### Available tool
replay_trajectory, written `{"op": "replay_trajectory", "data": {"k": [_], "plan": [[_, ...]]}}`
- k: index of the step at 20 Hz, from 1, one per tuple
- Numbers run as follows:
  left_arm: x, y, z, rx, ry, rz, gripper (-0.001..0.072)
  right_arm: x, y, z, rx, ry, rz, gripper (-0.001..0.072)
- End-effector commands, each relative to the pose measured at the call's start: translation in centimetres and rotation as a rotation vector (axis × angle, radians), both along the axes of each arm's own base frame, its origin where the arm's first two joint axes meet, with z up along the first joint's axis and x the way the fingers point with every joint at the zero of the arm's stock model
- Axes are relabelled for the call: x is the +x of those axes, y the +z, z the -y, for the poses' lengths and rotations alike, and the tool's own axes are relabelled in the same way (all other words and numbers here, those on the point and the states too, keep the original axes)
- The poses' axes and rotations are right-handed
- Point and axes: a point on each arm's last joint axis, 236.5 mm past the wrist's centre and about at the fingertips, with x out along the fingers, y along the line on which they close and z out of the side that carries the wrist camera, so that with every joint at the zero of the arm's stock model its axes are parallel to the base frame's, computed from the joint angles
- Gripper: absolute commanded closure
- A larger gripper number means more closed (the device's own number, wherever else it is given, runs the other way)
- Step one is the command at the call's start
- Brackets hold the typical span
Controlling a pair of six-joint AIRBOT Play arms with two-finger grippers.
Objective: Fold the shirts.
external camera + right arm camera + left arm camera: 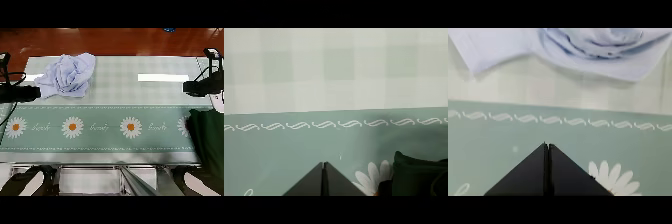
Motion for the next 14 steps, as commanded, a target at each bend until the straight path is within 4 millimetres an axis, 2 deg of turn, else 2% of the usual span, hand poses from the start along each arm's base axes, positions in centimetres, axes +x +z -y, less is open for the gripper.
{"op": "replay_trajectory", "data": {"k": [1,3,4,5,6,7,8,10,11,12,14], "plan": [[2.4,1.8,-0.1,0.003,0.002,0.126,0.0680,0.0,0.0,0.0,0.001,0.000,-0.001,0.0692],[4.7,4.2,0.3,-0.051,0.038,0.263,0.0680,0.3,0.1,0.0,-0.001,-0.001,0.016,0.0692],[5.9,5.4,0.5,-0.087,0.061,0.332,0.0678,1.4,0.6,0.2,-0.007,-0.002,0.065,0.0692],[7.3,6.7,0.7,-0.116,0.084,0.408,0.0630,2.0,0.8,0.2,-0.009,-0.004,0.093,0.0692],[8.6,7.7,0.8,-0.129,0.099,0.473,0.0478,2.5,1.0,0.3,-0.011,-0.005,0.113,0.0678],[9.9,7.9,1.4,-0.122,0.086,0.503,0.0282,3.0,1.1,0.3,-0.010,-0.006,0.133,0.0513],[11.1,7.2,2.6,-0.104,0.038,0.488,0.0201,3.3,1.2,0.1,-0.007,-0.003,0.146,0.0290],[13.0,3.8,6.7,0.001,-0.187,0.392,0.0201,2.9,1.0,0.1,-0.014,0.016,0.130,0.0303],[13.8,1.2,8.5,0.090,-0.328,0.325,0.0201,2.6,0.9,0.1,-0.013,0.017,0.116,0.0303],[14.6,-1.4,9.2,0.172,-0.417,0.248,0.0201,2.3,0.7,0.0,-0.011,0.018,0.099,0.0303],[16.4,-6.0,8.1,0.341,-0.478,0.086,0.0201,1.6,0.4,-0.1,-0.008,0.019,0.066,0.0303]]}}
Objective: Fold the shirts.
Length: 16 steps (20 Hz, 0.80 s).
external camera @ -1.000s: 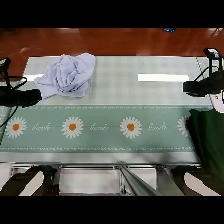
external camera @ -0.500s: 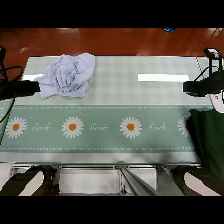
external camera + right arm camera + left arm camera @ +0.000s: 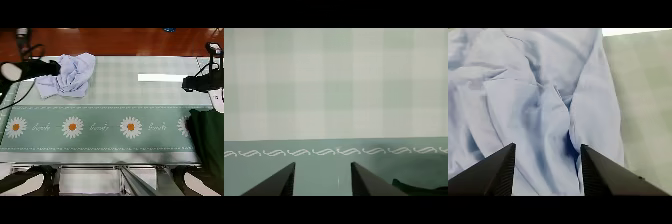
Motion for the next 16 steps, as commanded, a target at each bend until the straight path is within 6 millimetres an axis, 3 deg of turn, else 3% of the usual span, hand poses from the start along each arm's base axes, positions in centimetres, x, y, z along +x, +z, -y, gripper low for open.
{"op": "replay_trajectory", "data": {"k": [1,3,7,10,13,14,16], "plan": [[3.3,-7.3,-1.0,0.347,-0.096,-0.185,0.0201,-1.0,-0.4,-0.1,0.003,0.007,-0.044,0.0303],[5.5,-9.1,-2.7,0.372,-0.016,-0.256,0.0201,-1.3,-0.6,-0.2,0.007,0.005,-0.062,0.0304],[8.5,-11.7,-3.3,0.355,0.040,-0.336,0.0201,-1.2,-0.6,-0.3,0.020,-0.019,-0.057,0.0304],[8.7,-13.8,-4.2,0.292,0.156,-0.407,0.0202,-1.1,-0.5,-0.2,0.025,-0.030,-0.052,0.0304],[6.9,-16.3,-5.2,0.266,0.192,-0.527,0.0205,-1.0,-0.5,-0.2,0.027,-0.035,-0.049,0.0304],[6.0,-16.9,-5.3,0.254,0.198,-0.569,0.0236,-1.0,-0.5,-0.2,0.027,-0.035,-0.048,0.0304],[4.8,-17.3,-5.3,0.226,0.204,-0.628,0.0562,-1.0,-0.5,-0.2,0.030,-0.041,-0.047,0.0304]]}}
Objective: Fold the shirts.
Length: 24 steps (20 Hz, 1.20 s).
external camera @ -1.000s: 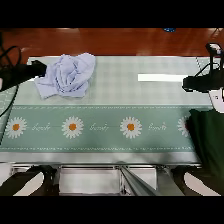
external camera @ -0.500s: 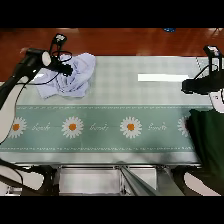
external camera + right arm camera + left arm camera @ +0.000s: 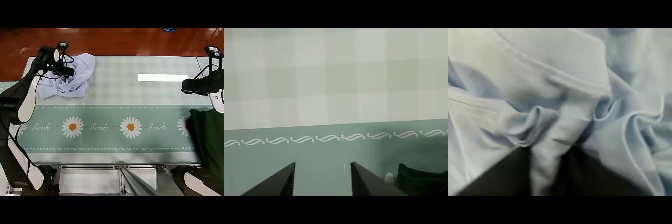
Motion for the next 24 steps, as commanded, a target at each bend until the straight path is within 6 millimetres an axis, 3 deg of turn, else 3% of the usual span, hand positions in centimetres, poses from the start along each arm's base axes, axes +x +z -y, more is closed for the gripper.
{"op": "replay_trajectory", "data": {"k": [1,3,6,9,11,18,20,22,24], "plan": [[-2.8,-1.4,-0.3,-0.041,0.065,-0.139,0.0683,0.1,0.0,-0.1,0.008,-0.008,0.002,0.0304],[-2.0,1.0,0.0,-0.060,0.070,-0.104,0.0681,0.1,0.2,-0.6,0.031,-0.007,0.007,0.0304],[0.5,8.4,3.0,-0.204,0.064,0.065,0.0682,-0.1,1.4,-1.2,0.052,-0.004,0.040,0.0304],[1.6,19.4,6.0,-0.362,0.045,0.315,0.0682,-0.6,4.0,-1.1,0.041,0.001,0.113,0.0304],[0.8,27.6,7.7,-0.443,0.007,0.487,0.0682,-1.4,6.4,-1.2,0.033,0.008,0.174,0.0304],[-8.3,50.7,12.4,-0.622,-0.194,0.986,0.0682,-6.7,16.1,-2.9,0.046,0.055,0.452,0.0304],[-11.9,55.4,13.6,-0.662,-0.244,1.093,0.0682,-8.4,17.9,-3.0,0.038,0.059,0.511,0.0304],[-15.4,58.7,15.2,-0.723,-0.297,1.154,0.0682,-9.7,19.0,-3.2,0.034,0.063,0.545,0.0304],[-18.9,62.0,17.8,-0.901,-0.369,1.195,0.0682,-10.6,19.6,-3.3,0.032,0.065,0.563,0.0304]]}}
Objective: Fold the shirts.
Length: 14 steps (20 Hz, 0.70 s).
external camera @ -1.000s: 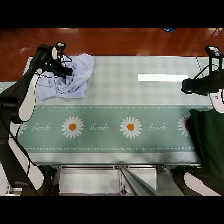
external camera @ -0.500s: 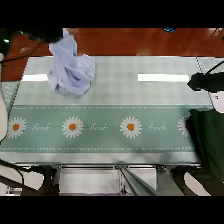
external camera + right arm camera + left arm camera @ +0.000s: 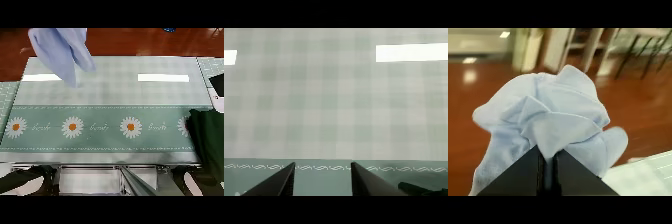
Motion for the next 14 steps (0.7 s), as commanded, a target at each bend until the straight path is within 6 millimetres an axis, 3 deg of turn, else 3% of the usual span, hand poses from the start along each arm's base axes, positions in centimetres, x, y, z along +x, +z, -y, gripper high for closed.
{"op": "replay_trajectory", "data": {"k": [1,4,6,8,11,14], "plan": [[-7.0,7.1,3.5,-0.177,-0.186,0.166,0.0682,-2.1,1.6,-0.3,-0.005,0.006,0.053,0.0304],[-10.6,7.5,6.8,-0.232,-0.343,0.155,0.0682,-2.5,1.6,-0.3,-0.014,0.013,0.051,0.0304],[-12.6,6.1,8.9,-0.231,-0.412,0.111,0.0682,-2.9,1.0,-0.1,-0.027,0.013,0.021,0.0304],[-14.1,3.2,10.5,-0.231,-0.468,0.030,0.0682,-3.4,0.4,0.5,-0.051,-0.001,-0.012,0.0304],[-15.6,-5.1,11.3,-0.213,-0.492,-0.155,0.0682,-3.5,0.1,0.8,-0.062,-0.009,-0.024,0.0304],[-17.4,-18.3,10.6,-0.156,-0.466,-0.407,0.0681,-3.6,-0.1,0.8,-0.059,-0.009,-0.035,0.0304]]}}
